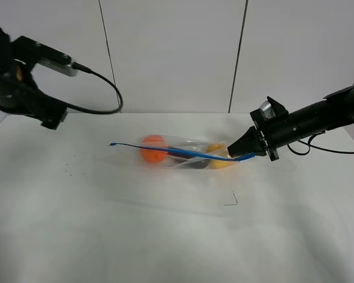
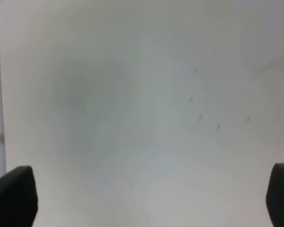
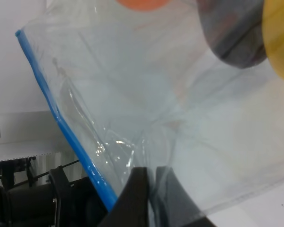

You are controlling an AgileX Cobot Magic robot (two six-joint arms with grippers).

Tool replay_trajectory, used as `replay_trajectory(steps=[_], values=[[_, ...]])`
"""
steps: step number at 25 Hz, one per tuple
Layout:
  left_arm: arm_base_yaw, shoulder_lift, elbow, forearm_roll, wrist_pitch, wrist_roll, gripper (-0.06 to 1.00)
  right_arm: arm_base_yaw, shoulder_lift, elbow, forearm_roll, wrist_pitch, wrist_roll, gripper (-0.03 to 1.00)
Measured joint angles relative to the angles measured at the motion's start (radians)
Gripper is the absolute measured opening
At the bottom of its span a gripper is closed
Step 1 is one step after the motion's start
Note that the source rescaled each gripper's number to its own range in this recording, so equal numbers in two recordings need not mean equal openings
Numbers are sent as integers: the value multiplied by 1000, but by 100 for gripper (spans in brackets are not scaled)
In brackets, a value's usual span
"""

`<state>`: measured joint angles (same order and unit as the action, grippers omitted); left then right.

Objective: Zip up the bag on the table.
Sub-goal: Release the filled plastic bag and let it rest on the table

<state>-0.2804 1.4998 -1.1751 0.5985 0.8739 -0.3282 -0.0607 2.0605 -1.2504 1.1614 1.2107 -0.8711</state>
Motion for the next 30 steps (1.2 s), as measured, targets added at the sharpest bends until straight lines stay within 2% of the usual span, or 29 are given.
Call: replay_trajectory(steps=[3,7,11,20,27,30], values=[[121,-50,0,-126,72,84,100,0,0,0,-1,0,-3,0],[262,-117,1,-276,109,158,100,0,0,0,-1,0,-3,0],[342,-205,33,-352,110,211,100,0,0,0,-2,0,-3,0],[354,-415,231,-381,92,262,100,0,0,0,-2,0,-12,0],[354,-623,365,-533,92,355,100,0,0,0,0,0,-18,0],[354,-716,424,-559,91,399,100,0,0,0,0,0,-18,0]])
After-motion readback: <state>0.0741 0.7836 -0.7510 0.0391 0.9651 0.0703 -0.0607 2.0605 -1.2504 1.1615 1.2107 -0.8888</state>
